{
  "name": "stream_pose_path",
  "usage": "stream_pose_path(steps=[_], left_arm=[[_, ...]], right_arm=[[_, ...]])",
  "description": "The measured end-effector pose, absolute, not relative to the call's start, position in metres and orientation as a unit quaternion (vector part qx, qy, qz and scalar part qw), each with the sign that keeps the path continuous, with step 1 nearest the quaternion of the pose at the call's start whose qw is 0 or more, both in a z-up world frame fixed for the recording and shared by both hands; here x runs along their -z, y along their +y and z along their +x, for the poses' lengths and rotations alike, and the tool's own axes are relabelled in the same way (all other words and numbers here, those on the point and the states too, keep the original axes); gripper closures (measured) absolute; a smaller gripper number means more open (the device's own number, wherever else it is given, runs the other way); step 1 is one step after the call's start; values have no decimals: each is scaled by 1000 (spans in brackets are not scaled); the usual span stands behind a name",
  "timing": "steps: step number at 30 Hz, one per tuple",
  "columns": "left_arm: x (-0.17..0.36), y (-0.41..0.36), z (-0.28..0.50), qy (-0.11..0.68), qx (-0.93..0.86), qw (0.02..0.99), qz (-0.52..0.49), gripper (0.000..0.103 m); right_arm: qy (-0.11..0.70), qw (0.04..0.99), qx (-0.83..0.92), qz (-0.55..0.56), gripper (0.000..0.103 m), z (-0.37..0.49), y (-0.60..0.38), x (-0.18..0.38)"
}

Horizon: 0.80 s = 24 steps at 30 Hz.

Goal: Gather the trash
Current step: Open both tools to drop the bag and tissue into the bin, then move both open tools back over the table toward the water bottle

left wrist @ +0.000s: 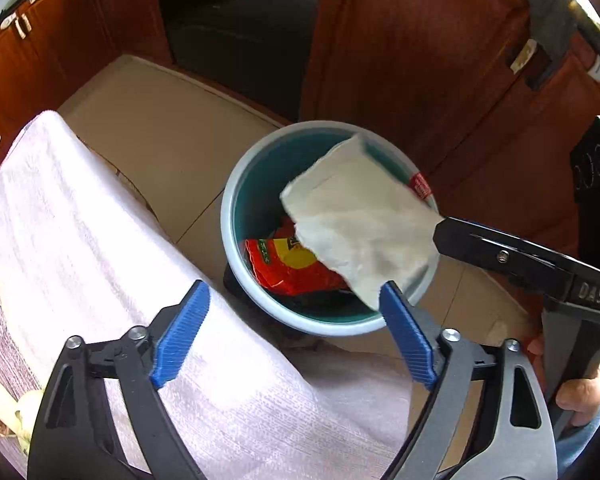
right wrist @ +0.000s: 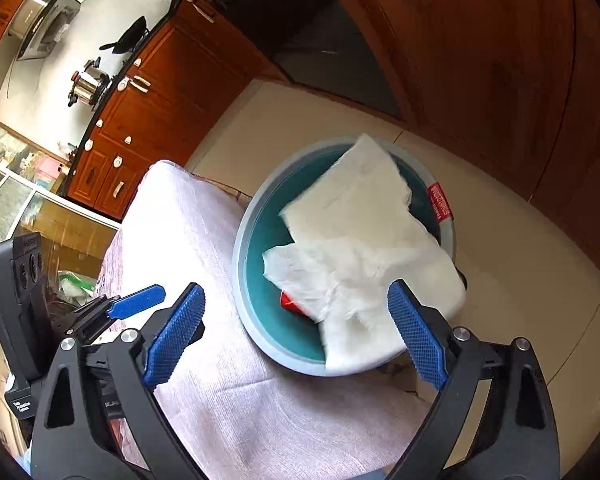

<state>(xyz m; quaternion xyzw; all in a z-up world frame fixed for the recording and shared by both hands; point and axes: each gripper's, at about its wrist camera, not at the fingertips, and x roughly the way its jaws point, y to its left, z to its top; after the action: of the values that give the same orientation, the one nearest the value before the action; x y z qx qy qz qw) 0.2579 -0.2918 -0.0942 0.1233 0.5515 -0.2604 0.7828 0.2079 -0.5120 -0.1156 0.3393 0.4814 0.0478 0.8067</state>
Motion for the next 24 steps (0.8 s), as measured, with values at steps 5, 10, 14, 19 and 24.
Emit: stream_pose_path(steps=[5, 10, 14, 19, 24], left_arm=[[86, -289, 253, 546, 261, 789, 110, 8], [79, -278, 243, 547, 261, 790, 92, 7], [71, -261, 231, 544, 257, 795, 78, 6], [61, -235, 220, 539, 248, 802, 65, 6], [56, -203, 212, 538, 233, 809, 54, 5]], right_arm=[[489, 802, -42, 341, 14, 204, -510, 112], [493, 800, -43, 340, 13, 202, -499, 108], [499, 801, -55, 327, 13, 198, -482, 102], [503, 803, -72, 311, 13, 198, -458, 93], [506, 806, -90, 294, 13, 197, -429, 83]])
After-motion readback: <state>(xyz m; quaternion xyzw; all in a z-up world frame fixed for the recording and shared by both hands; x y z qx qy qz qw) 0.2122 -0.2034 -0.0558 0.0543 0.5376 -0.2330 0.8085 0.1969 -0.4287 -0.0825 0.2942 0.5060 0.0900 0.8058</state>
